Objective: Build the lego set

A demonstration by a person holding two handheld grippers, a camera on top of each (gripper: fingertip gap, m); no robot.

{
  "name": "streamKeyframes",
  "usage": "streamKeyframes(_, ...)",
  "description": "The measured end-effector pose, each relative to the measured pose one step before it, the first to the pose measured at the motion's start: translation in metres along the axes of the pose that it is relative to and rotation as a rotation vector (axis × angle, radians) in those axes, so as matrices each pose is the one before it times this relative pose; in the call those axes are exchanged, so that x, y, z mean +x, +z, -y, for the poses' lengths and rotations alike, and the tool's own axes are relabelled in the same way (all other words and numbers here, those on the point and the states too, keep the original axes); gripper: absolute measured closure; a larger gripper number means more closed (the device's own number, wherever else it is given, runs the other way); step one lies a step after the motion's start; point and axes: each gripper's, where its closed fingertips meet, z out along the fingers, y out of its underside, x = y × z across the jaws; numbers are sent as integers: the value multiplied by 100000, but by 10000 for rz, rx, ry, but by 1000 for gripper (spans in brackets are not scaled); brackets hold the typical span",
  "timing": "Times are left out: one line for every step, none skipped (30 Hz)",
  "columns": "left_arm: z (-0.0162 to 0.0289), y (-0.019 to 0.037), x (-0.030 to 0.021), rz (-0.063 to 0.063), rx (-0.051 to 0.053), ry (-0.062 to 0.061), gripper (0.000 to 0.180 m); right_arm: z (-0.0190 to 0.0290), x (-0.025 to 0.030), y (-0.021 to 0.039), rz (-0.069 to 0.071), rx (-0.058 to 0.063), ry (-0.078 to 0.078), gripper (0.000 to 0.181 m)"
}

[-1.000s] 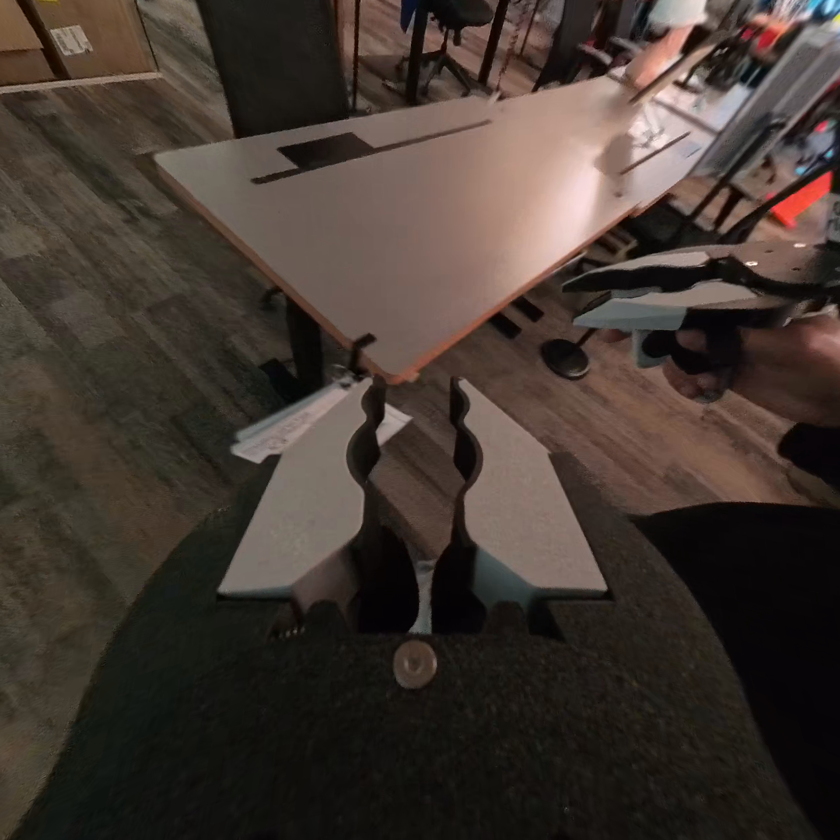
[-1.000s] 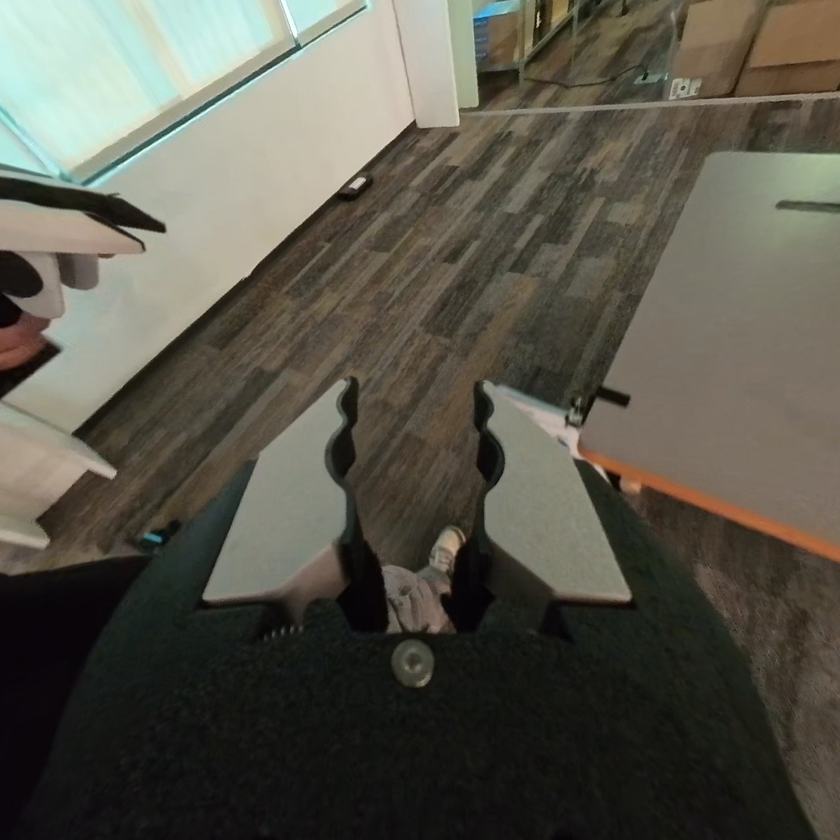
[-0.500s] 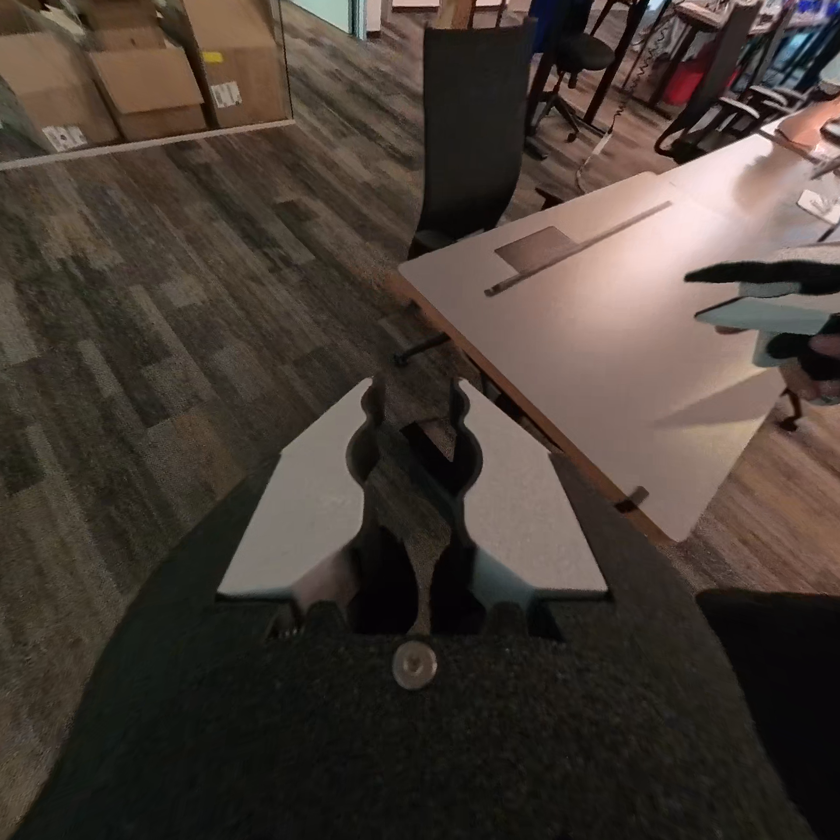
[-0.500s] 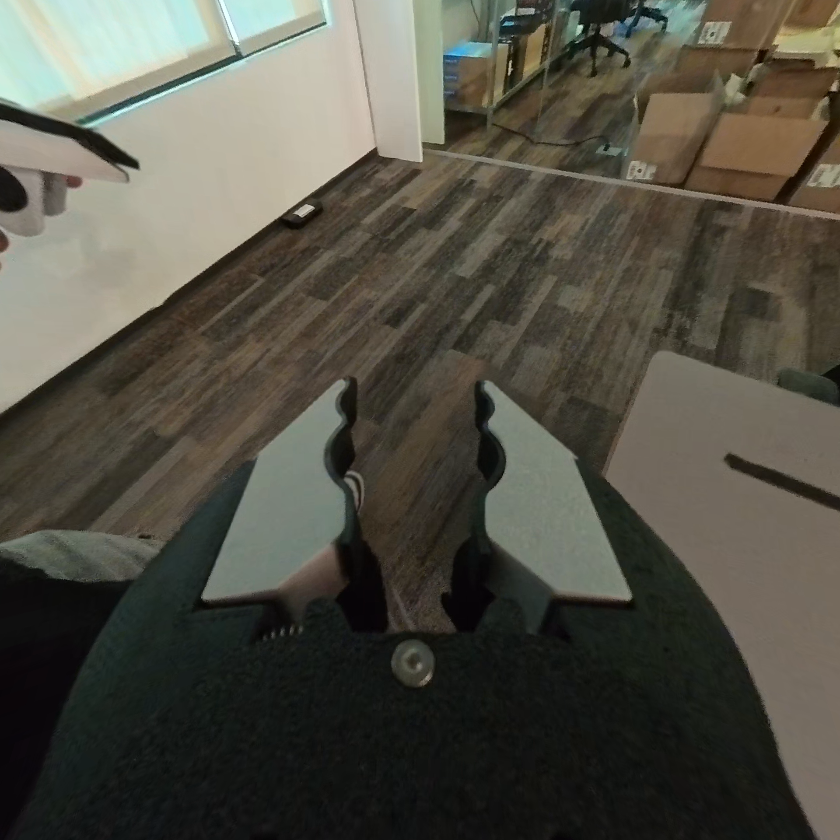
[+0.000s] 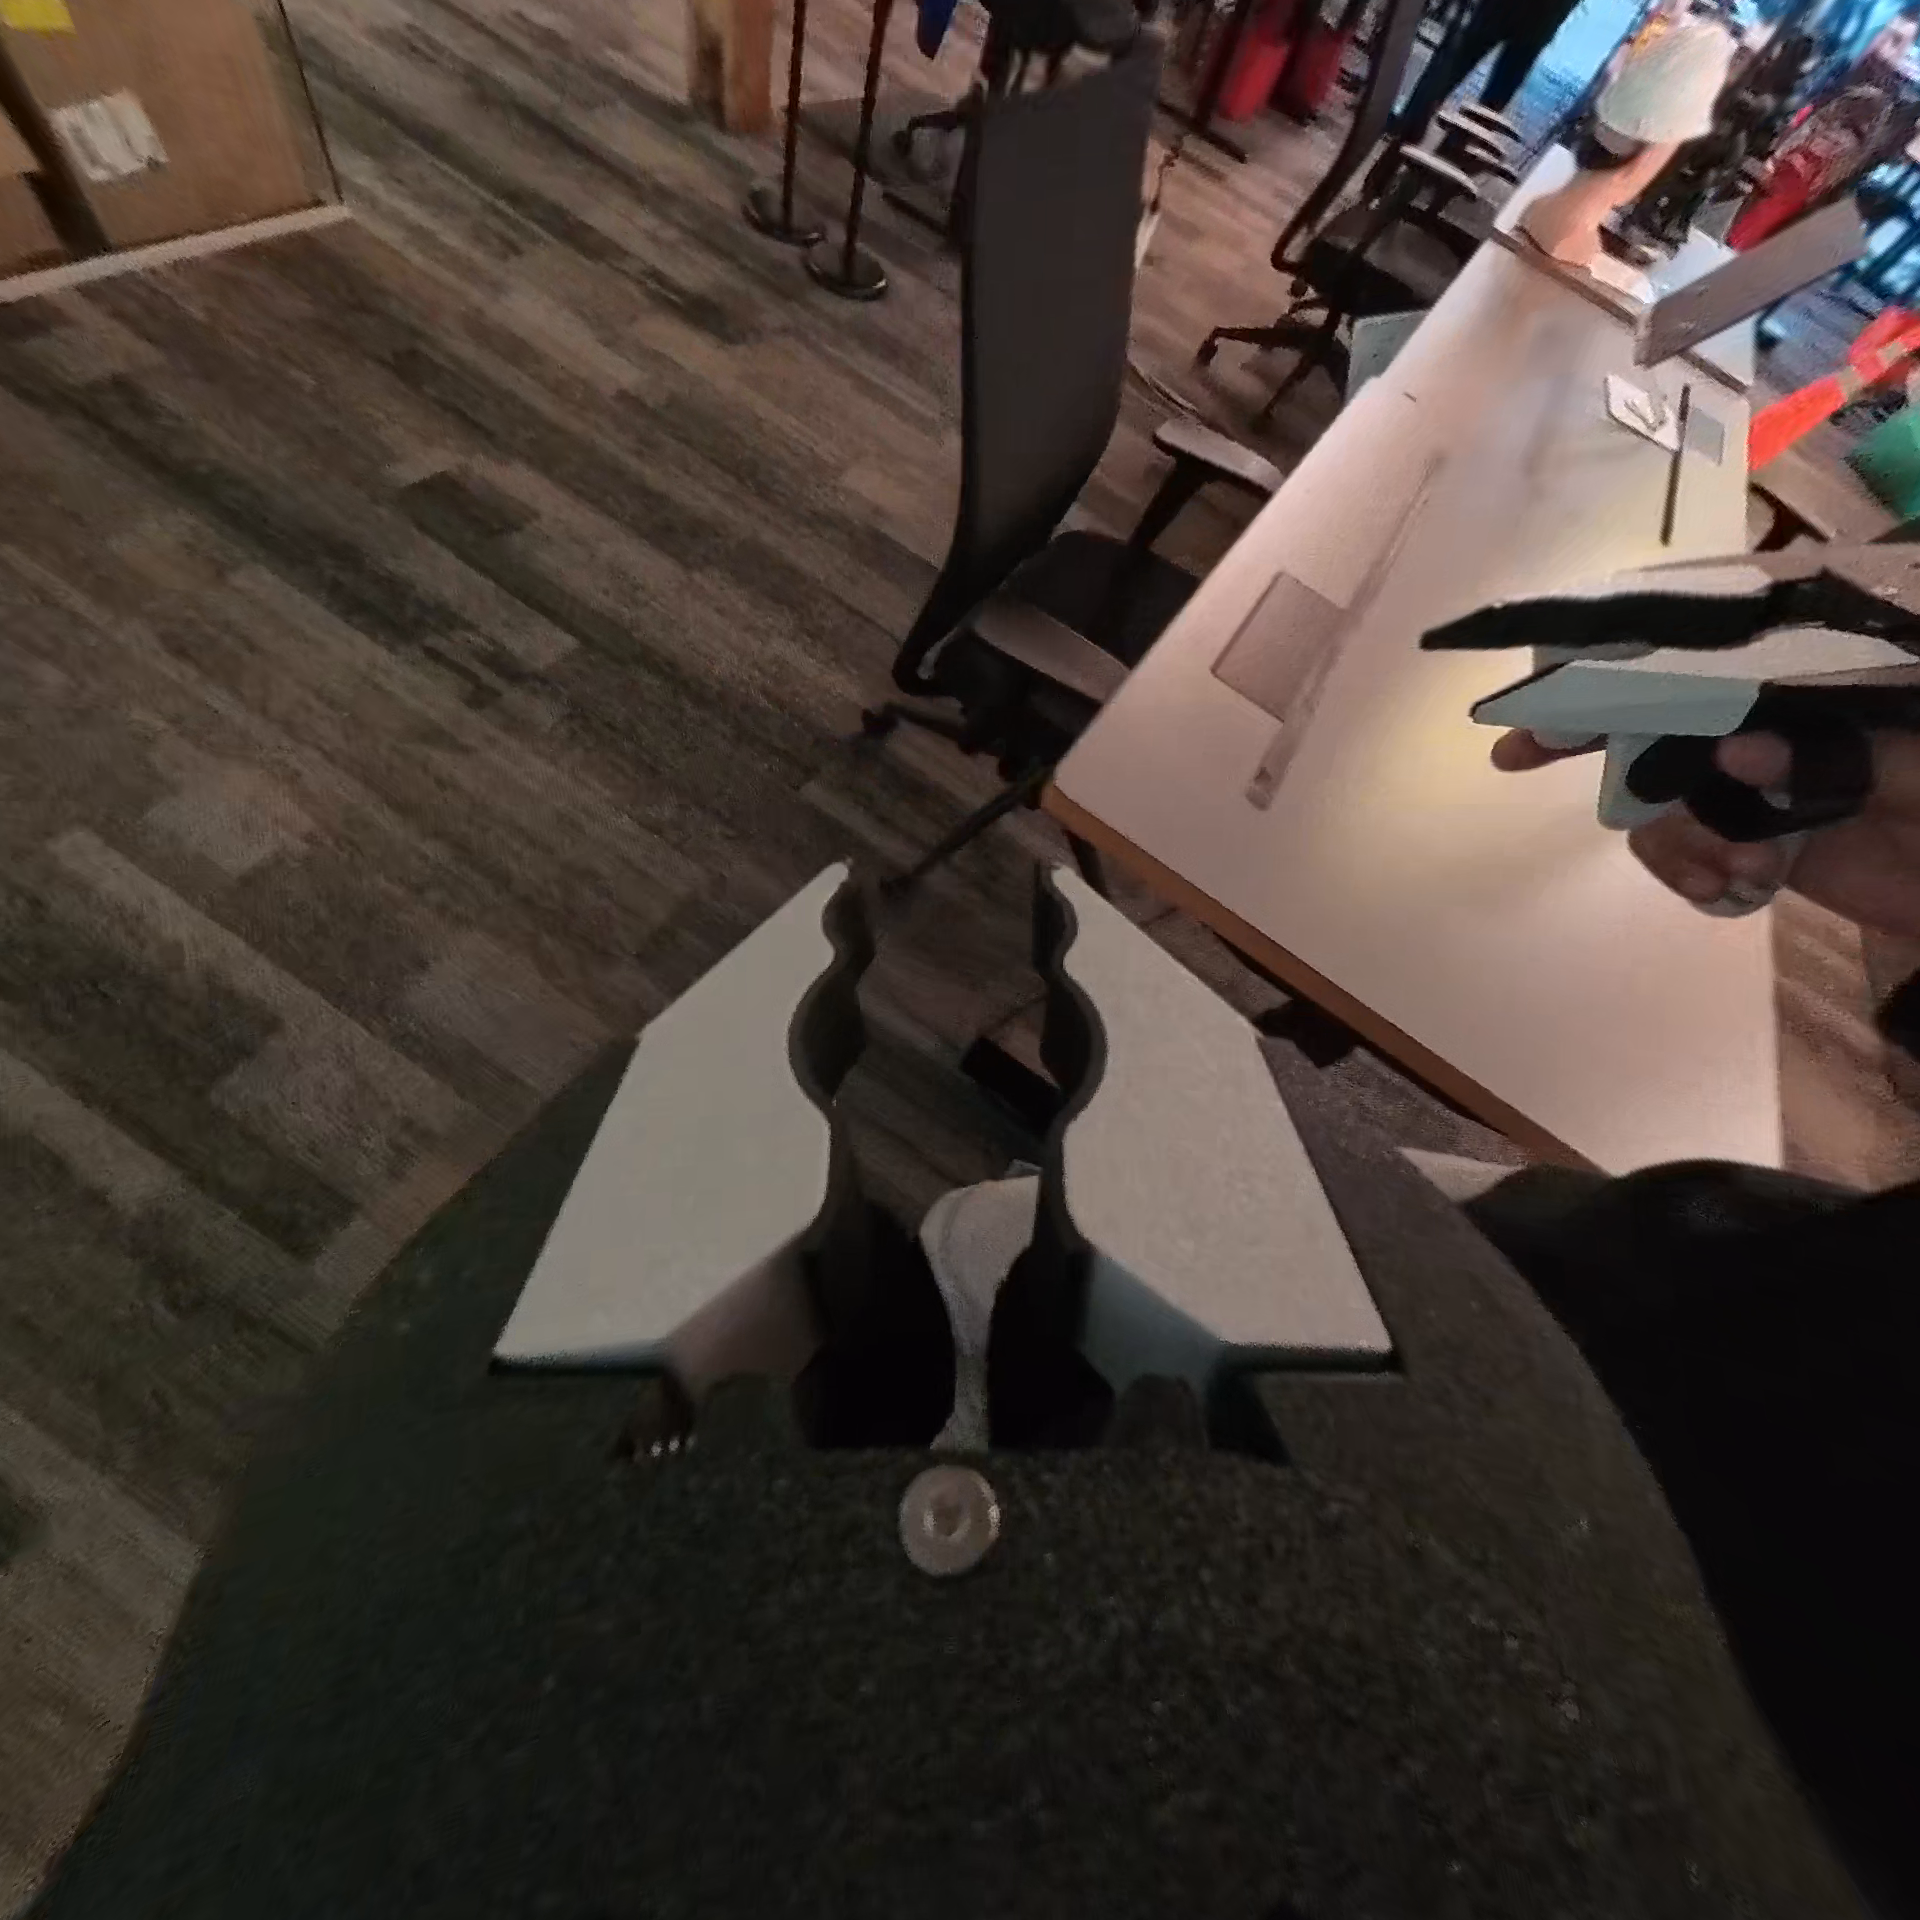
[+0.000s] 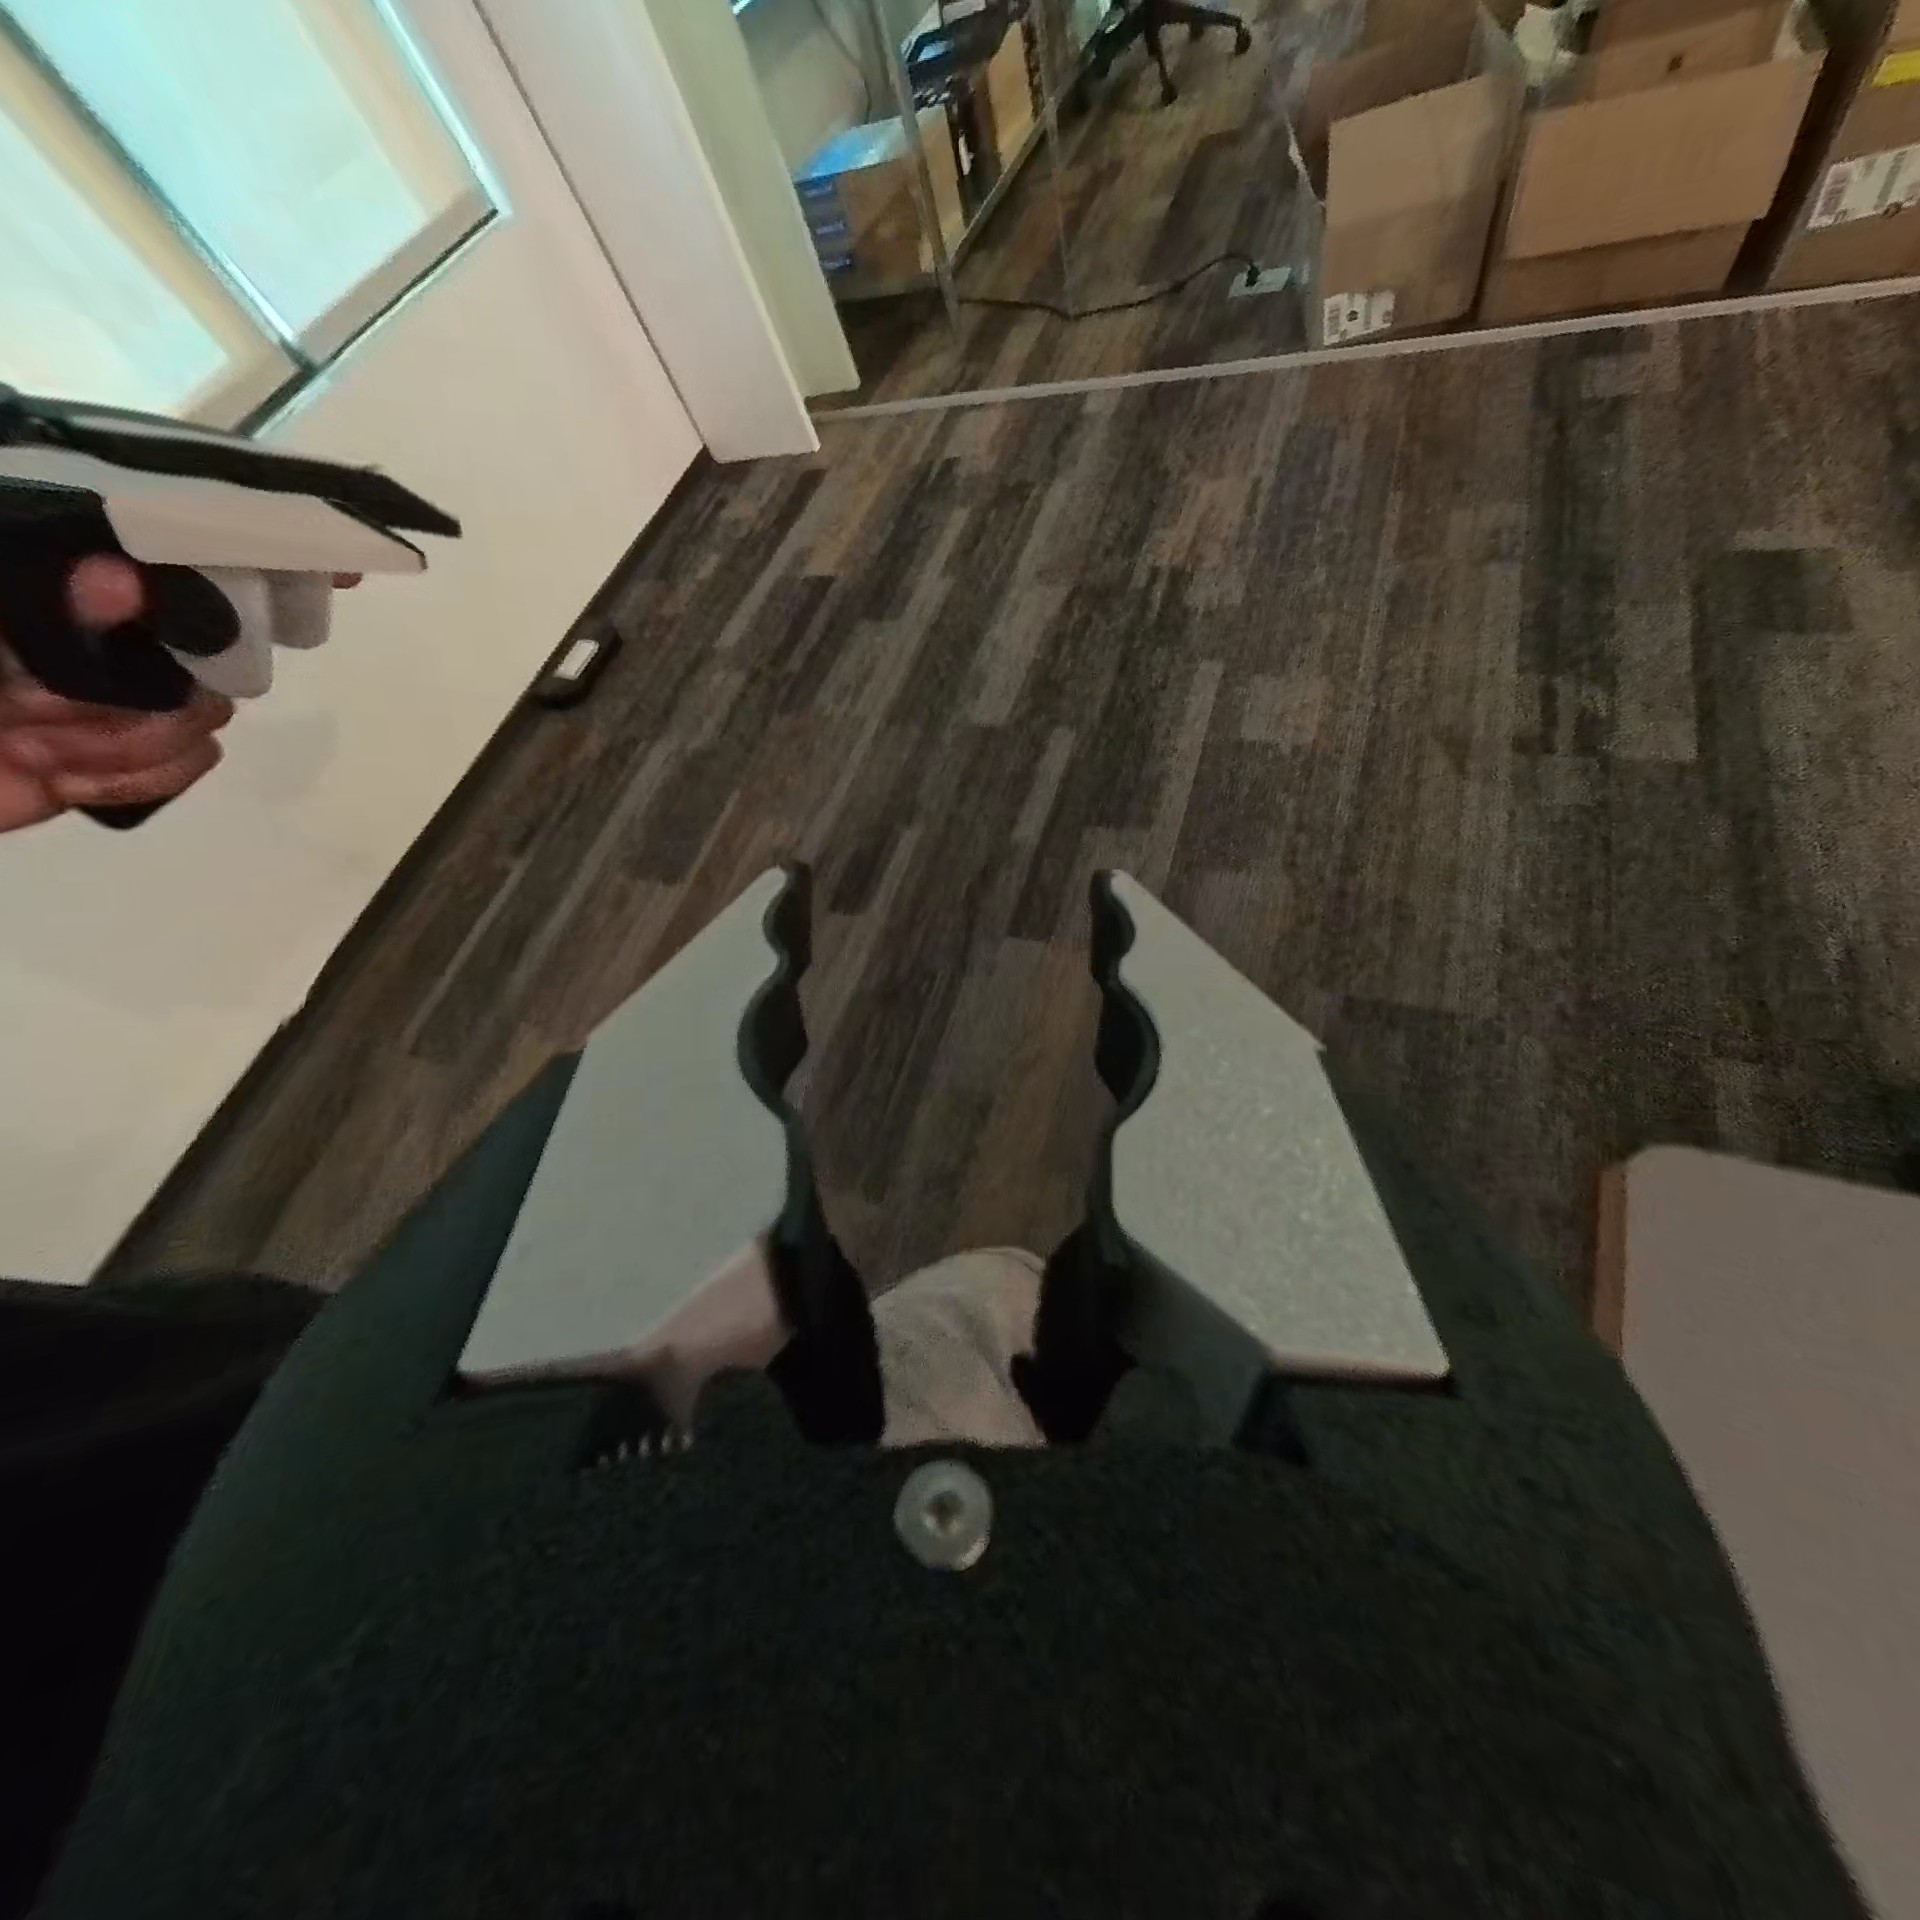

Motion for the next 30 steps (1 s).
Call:
streamKeyframes(1599,1318,-2122,-70,-3,195,152,1012,1168,1836,-135,80,136,128)
streamKeyframes(1515,1444,-2133,-70,-30,152,152,813,1328,1955,-183,34,98,128)
streamKeyframes(1441,1571,-2034,-119,-30,105,152,655,1469,1857,-180,22,102,128)
streamKeyframes(1464,1657,-1903,-144,14,87,152,754,1462,1973,-131,48,135,128)
streamKeyframes(1449,1817,-1846,-134,56,103,152,464,1502,1789,-96,86,144,128)
streamKeyframes(1325,2028,-1859,-123,30,117,152,775,1684,2267,-90,70,143,128)
streamKeyframes(1187,2207,-1900,-121,-43,109,152,755,1783,2342,-71,-21,134,128)
streamKeyframes(1104,2319,-1846,-131,-98,87,152,895,1872,2264,-76,-66,131,127)
streamKeyframes(1087,2365,-1668,-130,-123,69,152,1319,1894,2075,-84,27,110,127)
streamKeyframes(1223,2239,-1737,-91,-131,41,152,1724,1910,1918,-107,147,81,126)
streamKeyframes(1455,2261,-1724,-92,-156,-25,152,1823,1922,1764,-110,95,42,127)
streamKeyframes(1825,2210,-1489,-196,-112,-70,152,2032,1865,1603,-102,37,23,126)
streamKeyframes(2163,2056,-1233,-302,-21,-43,152,2288,1579,998,-108,178,-7,126)
streamKeyframes(2344,1905,-1122,-299,19,57,152,2538,1701,1152,-88,324,-11,126)
streamKeyframes(2330,1822,-1124,-246,4,196,152,2380,1852,1163,-153,297,-45,126)
streamKeyframes(2165,1751,-1223,-203,-48,291,152,1973,2052,1203,-225,112,-86,126)
streamKeyframes(1992,1673,-1361,-162,-79,300,152,1606,2156,1307,-249,-48,-101,125)
streamKeyframes(1833,1571,-1546,-117,-32,238,152,1345,1952,1103,-244,-120,-77,123)
streamKeyframes(1655,1550,-1624,-144,45,140,153,1408,2061,1063,-280,-85,-53,121)
streamKeyframes(1481,1623,-1564,-231,61,40,153,1477,2017,936,-316,38,-38,119)
streamKeyframes(1222,1738,-1381,-299,-1,-6,153,1378,2071,889,-404,127,-17,119)
streamKeyframes(975,1809,-1538,-313,-100,11,152,1140,2138,1025,-485,118,18,119)
streamKeyframes(756,1863,-1672,-347,-205,50,152,590,1907,740,-512,49,99,119)
streamKeyframes(530,1946,-1483,-511,-324,108,149,453,2059,1203,-514,-25,187,118)
streamKeyframes(246,1933,-1277,-717,-496,205,147,29,2023,1143,-598,-82,247,115)
streamKeyframes(121,1858,-1609,-586,-626,369,148,-33,2182,1353,-706,-59,262,112)
streamKeyframes(346,1740,-2195,-200,-506,535,148,-273,1855,1210,-637,-47,347,110)
streamKeyframes(629,1622,-2320,-109,-302,656,148,-111,1652,1281,-545,-63,433,109)
streamKeyframes(808,1514,-1992,-287,-203,651,148,40,1424,1132,-494,-21,414,108)
streamKeyframes(947,1392,-1918,-387,-152,504,149,33,1134,822,-522,52,316,107)
